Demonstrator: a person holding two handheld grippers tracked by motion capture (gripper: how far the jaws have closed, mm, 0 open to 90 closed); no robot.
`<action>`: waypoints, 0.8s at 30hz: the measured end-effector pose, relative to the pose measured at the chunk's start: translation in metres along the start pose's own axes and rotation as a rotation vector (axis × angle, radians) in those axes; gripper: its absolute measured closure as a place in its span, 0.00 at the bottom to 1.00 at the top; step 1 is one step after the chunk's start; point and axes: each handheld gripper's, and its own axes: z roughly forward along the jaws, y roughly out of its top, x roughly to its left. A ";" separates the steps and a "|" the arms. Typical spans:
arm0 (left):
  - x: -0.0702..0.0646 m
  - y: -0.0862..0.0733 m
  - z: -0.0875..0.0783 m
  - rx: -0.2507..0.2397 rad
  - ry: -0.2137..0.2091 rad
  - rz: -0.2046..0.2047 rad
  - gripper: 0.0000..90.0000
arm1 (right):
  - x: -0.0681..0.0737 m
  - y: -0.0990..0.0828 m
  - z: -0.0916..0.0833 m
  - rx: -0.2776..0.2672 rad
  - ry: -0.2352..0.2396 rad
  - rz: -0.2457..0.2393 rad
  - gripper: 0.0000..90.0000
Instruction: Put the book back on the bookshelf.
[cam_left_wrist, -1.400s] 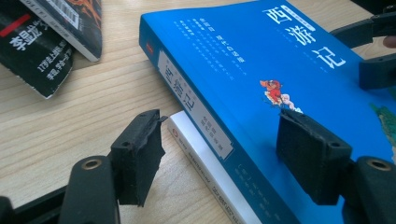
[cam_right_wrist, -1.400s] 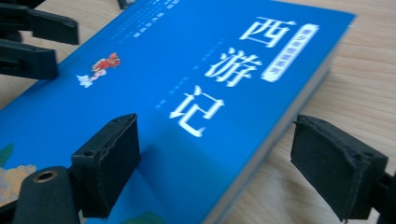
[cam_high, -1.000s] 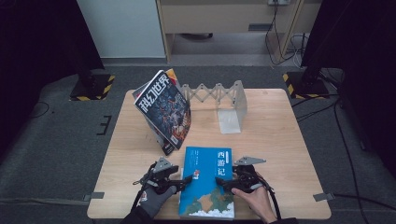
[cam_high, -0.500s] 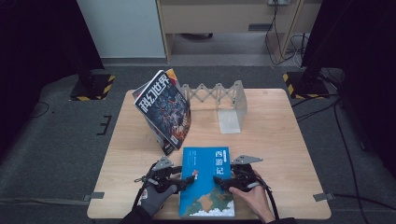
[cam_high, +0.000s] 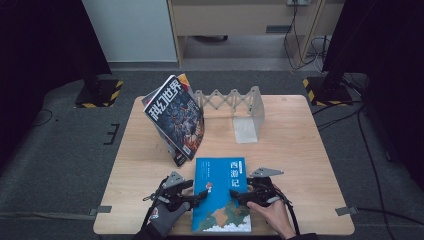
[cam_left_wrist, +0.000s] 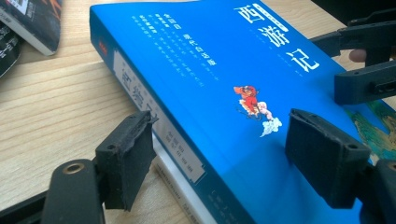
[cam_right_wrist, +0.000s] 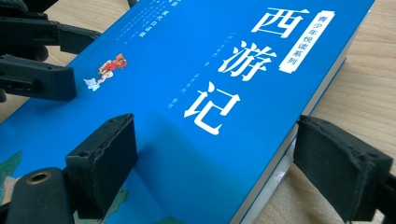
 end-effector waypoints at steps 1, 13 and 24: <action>0.000 0.000 0.001 0.001 -0.005 -0.008 0.25 | 0.000 0.000 0.000 -0.001 -0.001 0.001 0.16; 0.007 0.001 0.000 0.012 -0.038 -0.012 0.24 | 0.005 0.003 0.001 0.004 -0.020 -0.009 0.17; 0.019 0.006 -0.003 -0.001 -0.014 -0.026 0.29 | 0.011 0.007 0.005 -0.026 -0.036 -0.029 0.26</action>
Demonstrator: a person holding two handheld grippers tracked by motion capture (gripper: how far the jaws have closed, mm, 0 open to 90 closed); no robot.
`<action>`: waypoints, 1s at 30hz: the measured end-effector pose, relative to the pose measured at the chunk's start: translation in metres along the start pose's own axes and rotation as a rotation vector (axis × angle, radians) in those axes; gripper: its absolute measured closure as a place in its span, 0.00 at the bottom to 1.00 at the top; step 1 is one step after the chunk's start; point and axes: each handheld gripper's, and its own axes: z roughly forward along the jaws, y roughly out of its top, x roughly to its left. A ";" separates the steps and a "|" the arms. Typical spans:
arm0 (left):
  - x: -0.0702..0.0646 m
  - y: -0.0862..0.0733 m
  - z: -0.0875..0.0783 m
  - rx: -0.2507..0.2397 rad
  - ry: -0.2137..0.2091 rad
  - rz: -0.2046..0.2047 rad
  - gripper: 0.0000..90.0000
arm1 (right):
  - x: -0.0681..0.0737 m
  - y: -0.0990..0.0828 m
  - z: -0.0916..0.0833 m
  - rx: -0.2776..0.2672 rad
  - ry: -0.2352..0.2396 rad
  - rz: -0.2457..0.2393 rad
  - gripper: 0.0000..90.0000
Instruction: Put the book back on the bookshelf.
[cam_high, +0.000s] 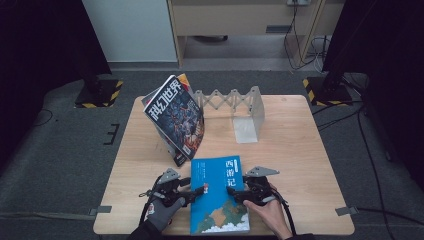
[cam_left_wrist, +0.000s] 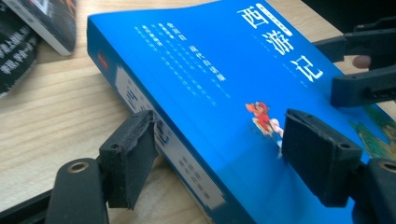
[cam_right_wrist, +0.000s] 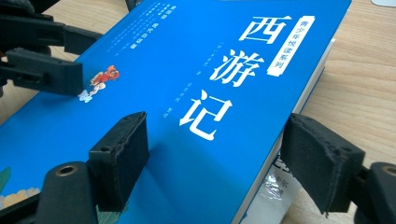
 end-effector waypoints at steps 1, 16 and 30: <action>0.001 0.001 0.001 0.000 -0.001 -0.002 0.29 | 0.000 0.000 0.000 -0.001 0.002 0.001 0.26; 0.020 0.020 0.020 -0.014 0.029 -0.035 0.26 | -0.002 -0.005 -0.006 0.037 0.056 -0.004 0.24; 0.023 0.025 0.023 0.007 0.055 -0.031 0.20 | -0.002 -0.004 -0.003 0.037 0.064 -0.014 0.24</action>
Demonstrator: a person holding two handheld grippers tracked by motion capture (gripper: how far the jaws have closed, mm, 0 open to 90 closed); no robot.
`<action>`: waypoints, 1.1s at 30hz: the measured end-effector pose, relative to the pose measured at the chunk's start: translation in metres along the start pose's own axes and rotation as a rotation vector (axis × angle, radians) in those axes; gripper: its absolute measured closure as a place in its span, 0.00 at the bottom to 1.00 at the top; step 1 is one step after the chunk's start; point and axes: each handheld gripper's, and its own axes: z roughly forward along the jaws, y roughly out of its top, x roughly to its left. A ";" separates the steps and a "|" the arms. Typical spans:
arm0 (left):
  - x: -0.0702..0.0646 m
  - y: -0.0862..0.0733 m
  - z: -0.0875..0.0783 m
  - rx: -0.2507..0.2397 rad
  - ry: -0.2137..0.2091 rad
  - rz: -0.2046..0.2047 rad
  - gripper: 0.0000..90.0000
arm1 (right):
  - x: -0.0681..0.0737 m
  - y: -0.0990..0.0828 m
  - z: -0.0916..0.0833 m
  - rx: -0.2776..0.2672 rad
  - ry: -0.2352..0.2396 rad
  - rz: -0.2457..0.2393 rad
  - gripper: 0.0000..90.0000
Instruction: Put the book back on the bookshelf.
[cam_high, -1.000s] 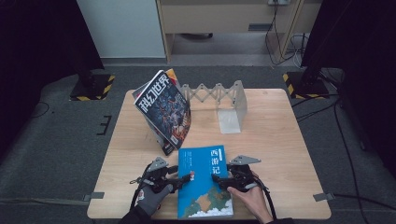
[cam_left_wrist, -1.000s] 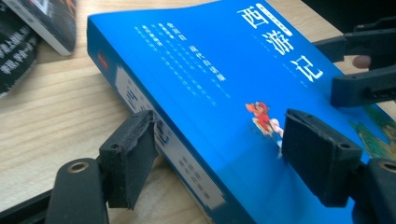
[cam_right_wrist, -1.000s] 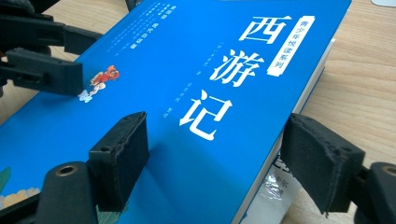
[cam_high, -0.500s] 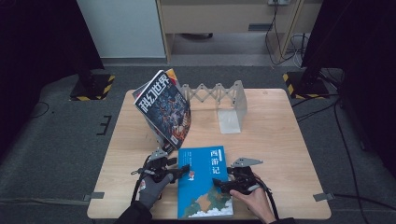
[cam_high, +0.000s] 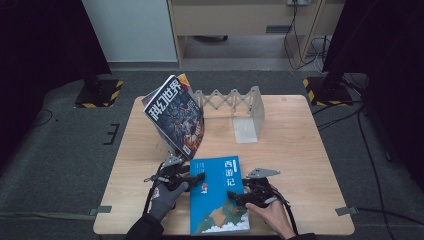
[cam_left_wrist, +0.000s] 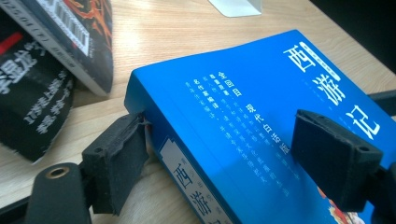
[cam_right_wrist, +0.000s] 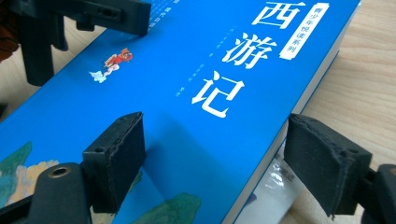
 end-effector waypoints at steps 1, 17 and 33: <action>-0.001 0.000 -0.003 0.001 0.012 0.019 0.20 | 0.001 0.001 0.001 -0.003 -0.001 -0.002 0.24; 0.009 -0.010 0.012 -0.009 -0.063 -0.100 0.00 | 0.002 0.002 0.006 -0.008 0.007 0.002 0.21; 0.004 -0.005 0.010 0.022 -0.060 -0.227 0.12 | 0.001 0.001 0.007 -0.016 0.017 0.002 0.20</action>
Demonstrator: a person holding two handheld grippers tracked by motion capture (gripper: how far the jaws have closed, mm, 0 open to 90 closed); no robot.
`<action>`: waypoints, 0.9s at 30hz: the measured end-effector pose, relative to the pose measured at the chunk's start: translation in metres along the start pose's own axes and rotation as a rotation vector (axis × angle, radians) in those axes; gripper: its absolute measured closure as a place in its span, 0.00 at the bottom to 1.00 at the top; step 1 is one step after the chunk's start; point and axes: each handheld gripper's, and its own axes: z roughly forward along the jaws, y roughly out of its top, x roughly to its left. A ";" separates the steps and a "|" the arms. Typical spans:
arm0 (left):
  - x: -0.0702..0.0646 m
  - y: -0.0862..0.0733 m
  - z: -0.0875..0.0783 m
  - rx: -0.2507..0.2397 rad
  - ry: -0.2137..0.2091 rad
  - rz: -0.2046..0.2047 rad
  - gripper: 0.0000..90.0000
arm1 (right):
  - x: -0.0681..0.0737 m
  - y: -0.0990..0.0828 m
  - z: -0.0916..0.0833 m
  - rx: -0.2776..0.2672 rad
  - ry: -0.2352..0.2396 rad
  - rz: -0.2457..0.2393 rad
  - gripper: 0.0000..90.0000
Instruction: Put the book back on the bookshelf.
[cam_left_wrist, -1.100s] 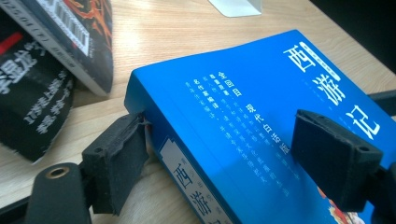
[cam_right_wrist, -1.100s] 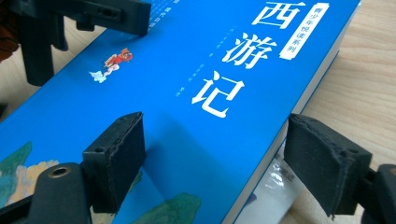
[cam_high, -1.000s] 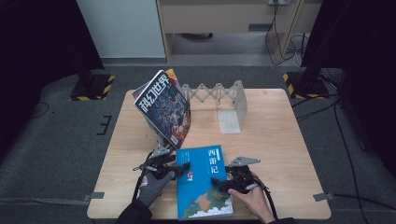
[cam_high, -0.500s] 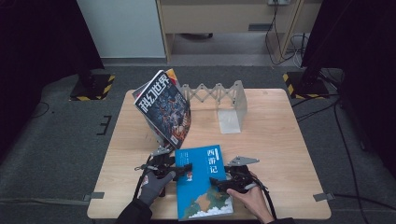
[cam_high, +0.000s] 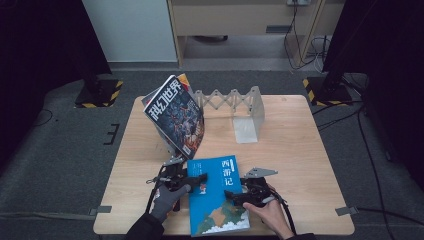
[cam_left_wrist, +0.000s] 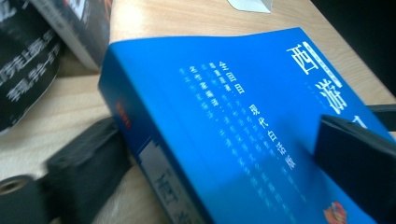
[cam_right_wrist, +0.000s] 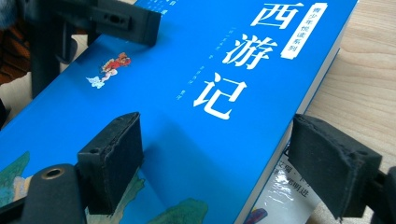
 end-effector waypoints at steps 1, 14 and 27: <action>0.001 0.000 -0.001 0.002 -0.002 0.008 0.15 | 0.000 0.000 0.000 0.000 0.001 -0.001 0.20; -0.005 0.011 -0.022 -0.054 -0.082 -0.005 0.37 | -0.002 -0.001 -0.001 -0.002 0.013 0.005 0.19; -0.025 0.007 -0.007 0.035 -0.181 0.039 0.35 | -0.005 -0.003 -0.001 -0.015 0.036 0.014 0.19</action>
